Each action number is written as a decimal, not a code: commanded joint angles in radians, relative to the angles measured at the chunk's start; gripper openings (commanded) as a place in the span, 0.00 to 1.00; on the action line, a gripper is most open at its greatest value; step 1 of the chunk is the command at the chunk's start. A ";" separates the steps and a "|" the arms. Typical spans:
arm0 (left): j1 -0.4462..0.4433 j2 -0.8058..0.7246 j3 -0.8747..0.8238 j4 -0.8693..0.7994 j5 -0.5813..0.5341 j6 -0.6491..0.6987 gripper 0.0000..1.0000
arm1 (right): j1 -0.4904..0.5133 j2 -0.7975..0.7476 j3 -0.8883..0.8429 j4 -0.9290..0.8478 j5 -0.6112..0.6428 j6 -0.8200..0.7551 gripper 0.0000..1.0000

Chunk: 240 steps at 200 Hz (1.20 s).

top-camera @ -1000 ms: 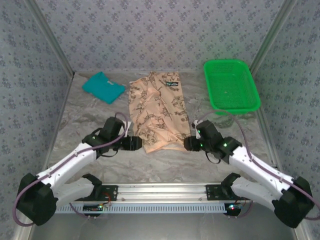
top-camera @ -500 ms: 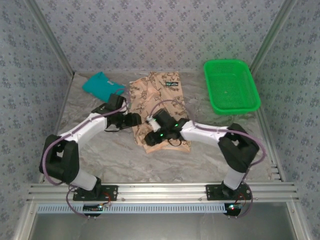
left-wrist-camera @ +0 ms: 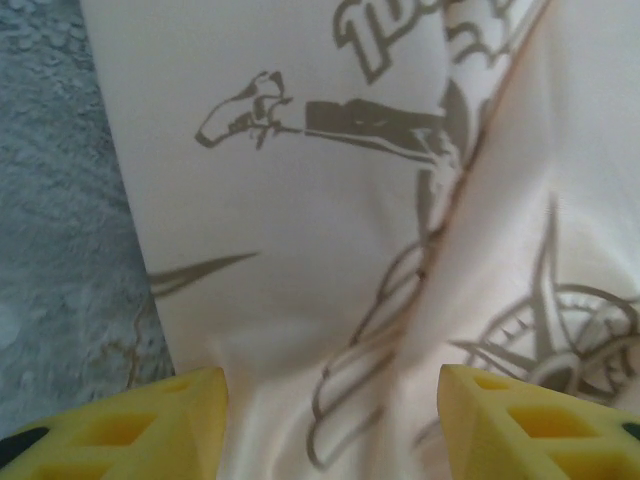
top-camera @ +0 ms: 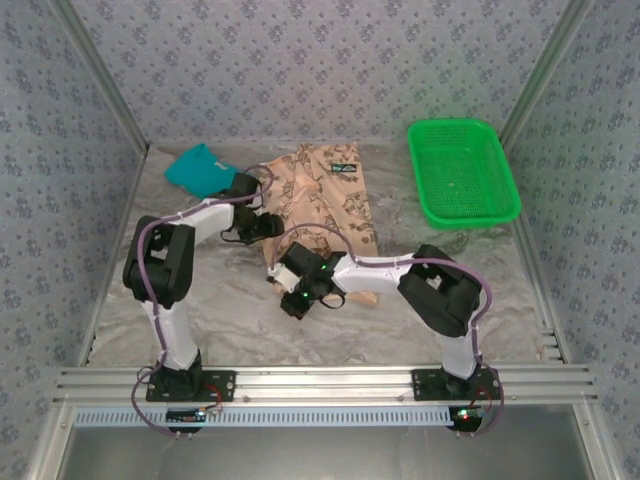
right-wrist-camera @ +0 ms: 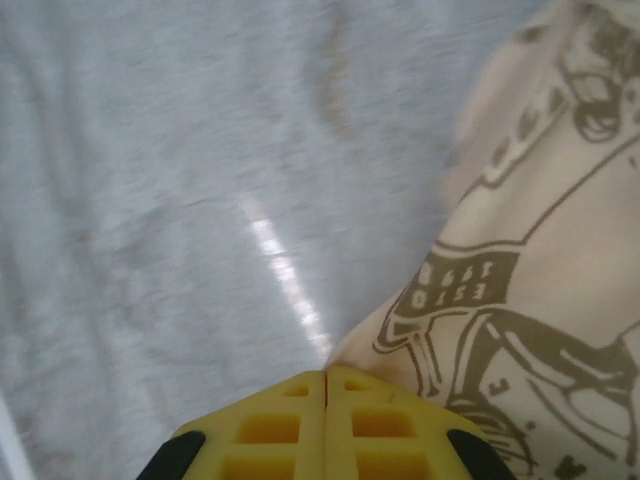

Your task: Fold the inside-out t-shirt

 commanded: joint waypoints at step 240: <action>-0.213 -0.179 -0.187 -0.008 -0.025 -0.068 0.07 | -0.146 -0.103 0.055 -0.219 0.742 0.452 0.06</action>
